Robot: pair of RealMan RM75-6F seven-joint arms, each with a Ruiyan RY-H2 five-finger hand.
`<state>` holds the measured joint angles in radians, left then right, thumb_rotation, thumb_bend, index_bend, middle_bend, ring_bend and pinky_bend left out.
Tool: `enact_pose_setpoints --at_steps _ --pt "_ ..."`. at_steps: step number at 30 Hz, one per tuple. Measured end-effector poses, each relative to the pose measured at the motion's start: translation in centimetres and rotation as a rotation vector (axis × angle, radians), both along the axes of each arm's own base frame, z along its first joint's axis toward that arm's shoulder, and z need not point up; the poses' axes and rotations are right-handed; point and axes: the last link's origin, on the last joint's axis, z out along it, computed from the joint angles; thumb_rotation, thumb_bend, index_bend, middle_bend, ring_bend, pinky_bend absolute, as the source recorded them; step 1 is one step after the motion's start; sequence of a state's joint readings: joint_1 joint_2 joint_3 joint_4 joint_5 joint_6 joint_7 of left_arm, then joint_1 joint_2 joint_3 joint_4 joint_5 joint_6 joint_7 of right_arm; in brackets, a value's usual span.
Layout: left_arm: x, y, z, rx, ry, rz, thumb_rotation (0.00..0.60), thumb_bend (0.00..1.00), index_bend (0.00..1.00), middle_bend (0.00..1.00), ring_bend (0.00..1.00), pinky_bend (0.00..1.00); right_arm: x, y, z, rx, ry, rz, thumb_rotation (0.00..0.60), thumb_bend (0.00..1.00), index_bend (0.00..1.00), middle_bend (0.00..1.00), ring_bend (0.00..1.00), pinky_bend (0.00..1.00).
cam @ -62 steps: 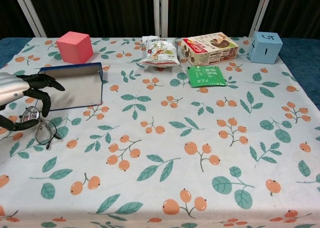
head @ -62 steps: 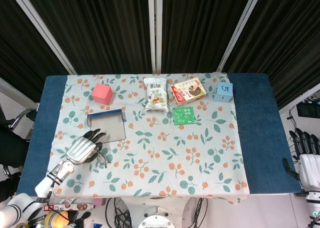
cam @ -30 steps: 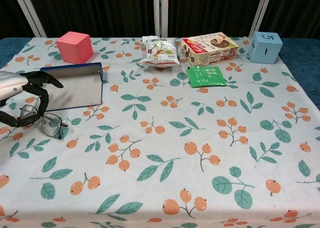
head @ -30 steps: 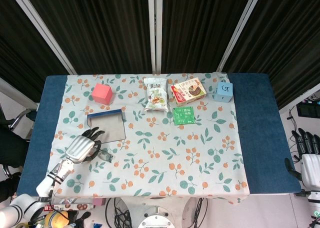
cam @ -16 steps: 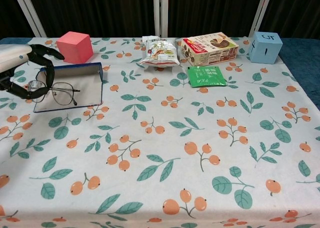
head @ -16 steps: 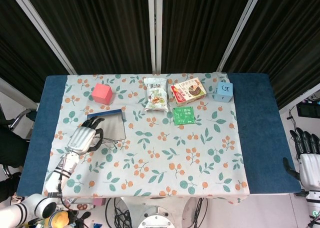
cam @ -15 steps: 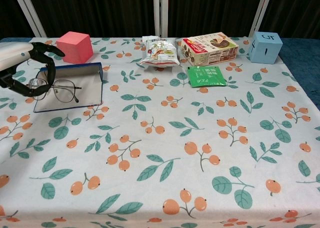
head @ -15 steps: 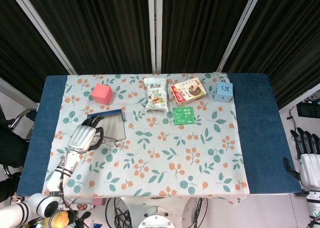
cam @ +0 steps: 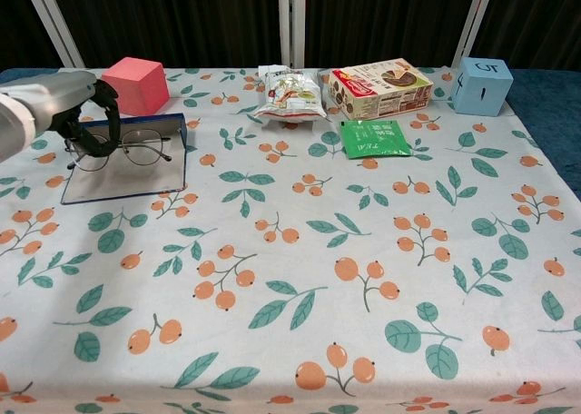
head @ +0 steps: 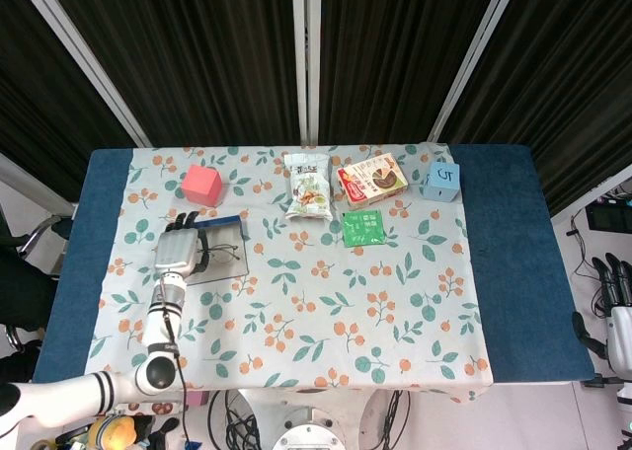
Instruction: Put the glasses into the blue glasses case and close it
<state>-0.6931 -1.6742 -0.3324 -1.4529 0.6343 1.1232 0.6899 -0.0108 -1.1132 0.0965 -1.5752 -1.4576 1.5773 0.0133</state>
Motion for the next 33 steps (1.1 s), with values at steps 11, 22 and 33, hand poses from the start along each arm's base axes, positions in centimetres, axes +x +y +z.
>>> enact_pose_setpoints --at_steps 11,22,33 --pt "0.9 2.4 -1.2 0.061 0.039 0.047 0.600 0.55 0.64 0.07 0.05 0.17 -0.3 0.1 0.4 -0.012 -0.002 -0.007 0.600 0.29 0.00 0.00 0.00 0.00" --pt "-0.2 3.4 -2.0 0.087 0.141 0.036 0.600 0.55 0.64 0.07 0.05 0.17 -0.3 0.2 0.4 -0.013 0.000 -0.011 0.600 0.29 0.00 0.00 0.00 0.00" --pt "-0.7 3.9 -2.3 0.076 0.126 0.069 0.600 0.56 0.63 0.07 0.05 0.17 -0.4 0.1 0.3 -0.006 -0.010 -0.007 0.600 0.29 0.00 0.00 0.00 0.00"
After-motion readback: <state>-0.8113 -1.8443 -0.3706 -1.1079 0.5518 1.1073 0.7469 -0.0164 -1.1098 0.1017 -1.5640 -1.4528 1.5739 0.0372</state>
